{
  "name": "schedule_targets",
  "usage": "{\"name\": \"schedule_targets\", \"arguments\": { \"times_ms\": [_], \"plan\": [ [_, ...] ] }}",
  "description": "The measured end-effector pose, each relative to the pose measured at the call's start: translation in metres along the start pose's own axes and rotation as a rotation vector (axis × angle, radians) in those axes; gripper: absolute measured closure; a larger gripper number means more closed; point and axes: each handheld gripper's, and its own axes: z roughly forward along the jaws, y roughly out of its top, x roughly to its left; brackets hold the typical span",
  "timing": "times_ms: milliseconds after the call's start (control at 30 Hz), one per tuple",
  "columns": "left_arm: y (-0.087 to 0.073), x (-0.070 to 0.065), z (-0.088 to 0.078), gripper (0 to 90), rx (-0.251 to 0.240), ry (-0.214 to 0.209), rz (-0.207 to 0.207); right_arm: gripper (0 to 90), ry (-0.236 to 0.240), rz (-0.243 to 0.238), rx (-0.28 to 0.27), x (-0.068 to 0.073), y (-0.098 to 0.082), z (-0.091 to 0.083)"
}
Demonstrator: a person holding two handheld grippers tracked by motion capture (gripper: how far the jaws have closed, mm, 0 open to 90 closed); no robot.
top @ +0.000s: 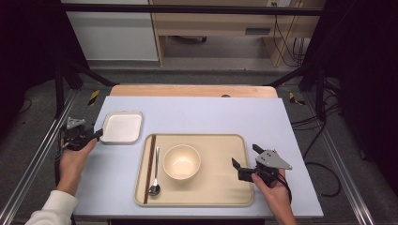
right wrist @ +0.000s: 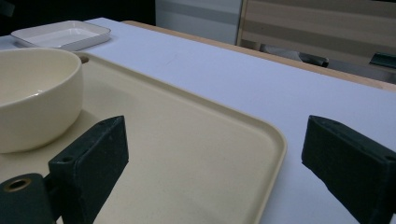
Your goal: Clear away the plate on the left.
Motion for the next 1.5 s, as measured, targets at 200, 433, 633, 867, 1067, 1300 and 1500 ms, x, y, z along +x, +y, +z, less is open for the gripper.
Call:
{"name": "schedule_targets", "arguments": {
  "times_ms": [200,433,633,867,1067,1300,1500],
  "plan": [
    [-0.004,0.005,0.012,62.5,0.036,0.008,-0.025,7.8,-0.001,-0.006,0.005,0.000,0.000,0.000],
    [-0.003,0.007,0.019,67.6,0.053,0.006,-0.039,7.8,-0.001,-0.012,0.011,0.000,-0.001,0.001],
    [-0.006,0.009,0.027,71.1,0.080,0.008,-0.047,7.8,0.000,-0.014,0.014,0.001,-0.001,0.002],
    [-0.007,0.011,0.030,74.5,0.088,-0.006,-0.070,7.9,-0.002,-0.014,0.015,0.000,-0.002,0.002],
    [-0.008,0.009,0.035,77.1,0.103,-0.011,-0.077,7.8,0.001,-0.016,0.020,0.001,-0.002,0.002],
    [-0.009,0.011,0.038,82.7,0.093,-0.015,-0.129,7.9,0.000,-0.017,0.022,0.001,-0.002,0.003],
    [-0.010,0.012,0.038,86.2,0.074,-0.029,-0.193,7.9,-0.001,-0.014,0.026,0.001,-0.003,0.003]
  ]
}}
